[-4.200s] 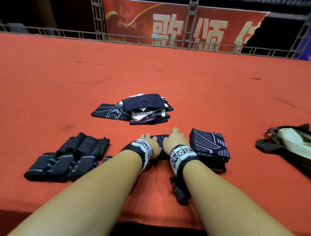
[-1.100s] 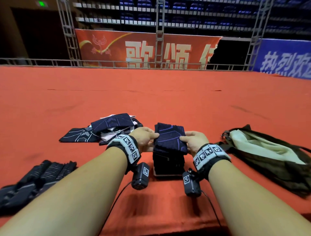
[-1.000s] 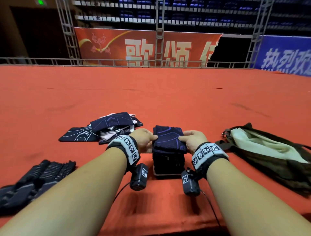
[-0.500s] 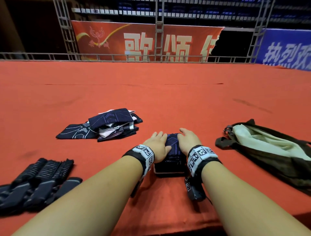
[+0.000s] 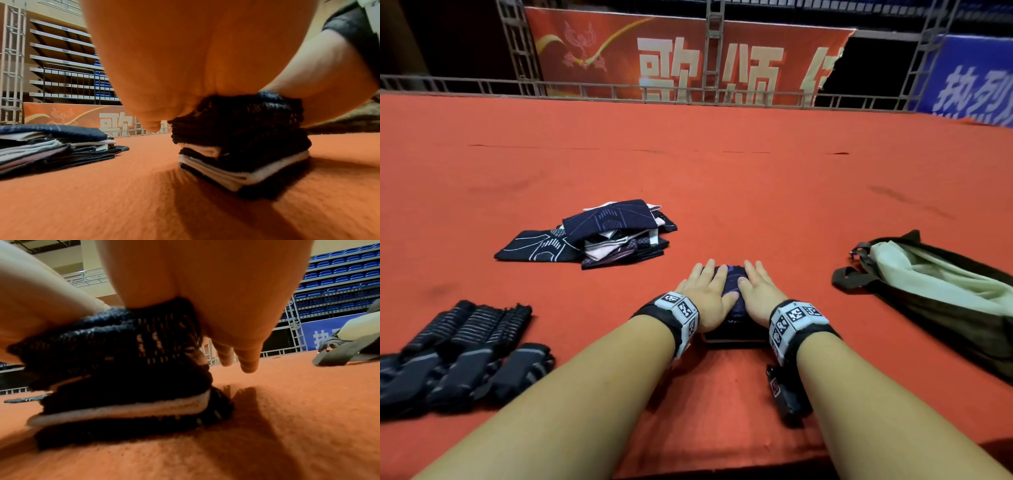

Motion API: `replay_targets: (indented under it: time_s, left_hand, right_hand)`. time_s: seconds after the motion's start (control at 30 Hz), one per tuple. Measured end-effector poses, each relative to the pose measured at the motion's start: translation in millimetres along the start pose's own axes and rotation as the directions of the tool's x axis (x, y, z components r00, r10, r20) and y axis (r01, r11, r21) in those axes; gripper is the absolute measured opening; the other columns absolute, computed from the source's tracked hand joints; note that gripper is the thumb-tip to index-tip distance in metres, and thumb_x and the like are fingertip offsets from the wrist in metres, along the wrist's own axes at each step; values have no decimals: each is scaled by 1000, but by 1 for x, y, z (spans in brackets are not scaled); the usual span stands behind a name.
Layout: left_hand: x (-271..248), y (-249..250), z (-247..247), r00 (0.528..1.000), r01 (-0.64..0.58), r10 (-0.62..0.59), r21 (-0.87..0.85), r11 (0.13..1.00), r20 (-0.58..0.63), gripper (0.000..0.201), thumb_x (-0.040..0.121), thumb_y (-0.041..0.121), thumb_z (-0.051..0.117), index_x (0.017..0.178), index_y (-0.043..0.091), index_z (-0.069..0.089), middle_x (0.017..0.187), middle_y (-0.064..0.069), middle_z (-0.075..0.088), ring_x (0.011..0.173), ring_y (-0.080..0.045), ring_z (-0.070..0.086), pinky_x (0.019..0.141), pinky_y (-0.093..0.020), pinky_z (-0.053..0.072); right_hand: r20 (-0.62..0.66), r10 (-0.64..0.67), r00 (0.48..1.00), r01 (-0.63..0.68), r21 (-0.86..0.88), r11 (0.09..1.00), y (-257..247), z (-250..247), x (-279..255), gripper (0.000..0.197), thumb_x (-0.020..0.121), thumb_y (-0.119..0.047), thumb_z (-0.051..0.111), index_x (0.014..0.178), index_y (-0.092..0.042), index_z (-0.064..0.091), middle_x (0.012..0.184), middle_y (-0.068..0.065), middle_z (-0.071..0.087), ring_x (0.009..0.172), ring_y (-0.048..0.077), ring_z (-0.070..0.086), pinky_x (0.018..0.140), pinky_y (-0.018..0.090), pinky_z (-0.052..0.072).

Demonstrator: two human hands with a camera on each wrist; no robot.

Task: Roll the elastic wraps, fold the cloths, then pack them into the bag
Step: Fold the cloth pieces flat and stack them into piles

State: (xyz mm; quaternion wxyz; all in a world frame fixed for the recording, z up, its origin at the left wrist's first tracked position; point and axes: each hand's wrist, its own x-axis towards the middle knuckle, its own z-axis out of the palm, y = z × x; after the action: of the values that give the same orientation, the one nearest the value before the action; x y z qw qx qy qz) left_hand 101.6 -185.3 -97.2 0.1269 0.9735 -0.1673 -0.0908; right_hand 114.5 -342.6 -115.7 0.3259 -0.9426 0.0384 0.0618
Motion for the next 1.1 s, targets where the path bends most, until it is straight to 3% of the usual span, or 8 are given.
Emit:
replay_targets:
  time_s: [0.2,0.33,0.47,0.53,0.63,0.73,0.97,1.1]
  left_hand:
    - [-1,-6,4,999,-21,22,20,1000,-27,70,106,55,24,162,24,-3,169,-3,-12,156,-26,-11,126,-45,6]
    - [-3,-4,-2,1000,-22,22,23,999,-5,72,104,61,23,162,28,-1,169,-1,-13,156,-26,-10,126,-48,8]
    - [-14,-16,-26,1000,-13,14,-165,986,8,72,101,66,30,161,38,1,167,-1,-22,156,-25,-8,127,-45,4]
    - [-15,-41,-47,999,6,-11,-143,990,-32,74,101,64,33,162,34,3,168,-5,-20,157,-27,-2,126,-44,8]
    - [-11,-93,-81,983,96,-109,-92,991,-148,73,101,61,38,160,19,24,168,-11,7,153,-31,19,124,-43,19]
    - [-13,-146,-106,948,235,-230,-4,972,-221,63,100,57,43,146,15,46,148,-6,37,140,-32,40,115,-48,35]
    - [-12,-230,-119,917,378,-351,131,916,-190,45,94,47,55,124,13,62,126,-8,43,116,-30,56,96,-37,45]
    - [10,-263,-105,903,424,-406,143,894,-139,42,89,39,53,124,18,63,139,-13,36,120,-34,54,102,-39,46]
  right_hand:
    - [-5,-5,1000,5,-9,1000,5,6,2,57,106,-41,22,160,-36,6,169,-1,7,155,17,5,124,43,11]
    - [-10,64,998,-65,-90,994,-6,1,-3,58,105,-43,25,159,-37,7,167,9,15,154,26,14,123,47,15]
    - [24,203,979,-189,-272,944,-31,-18,-3,58,106,-40,29,160,-34,11,164,17,16,150,39,21,122,48,19]
    - [-31,231,972,-225,-387,894,-50,-30,-1,55,103,-35,33,158,-26,27,160,17,26,146,39,28,121,46,23]
    - [-103,154,983,-184,-425,886,-92,-41,4,39,101,-22,43,137,-13,56,143,16,52,133,33,48,109,35,39]
    - [-100,77,992,-101,-262,960,-133,-32,21,45,91,-26,55,134,-13,58,138,16,59,124,34,57,99,33,47]
    - [-2,-183,983,182,-89,979,-203,45,46,47,84,-27,58,130,-22,61,132,12,62,117,37,59,101,42,48]
    - [78,-200,977,206,-75,976,-211,85,65,39,84,-25,60,122,-21,62,125,10,64,110,33,62,97,39,51]
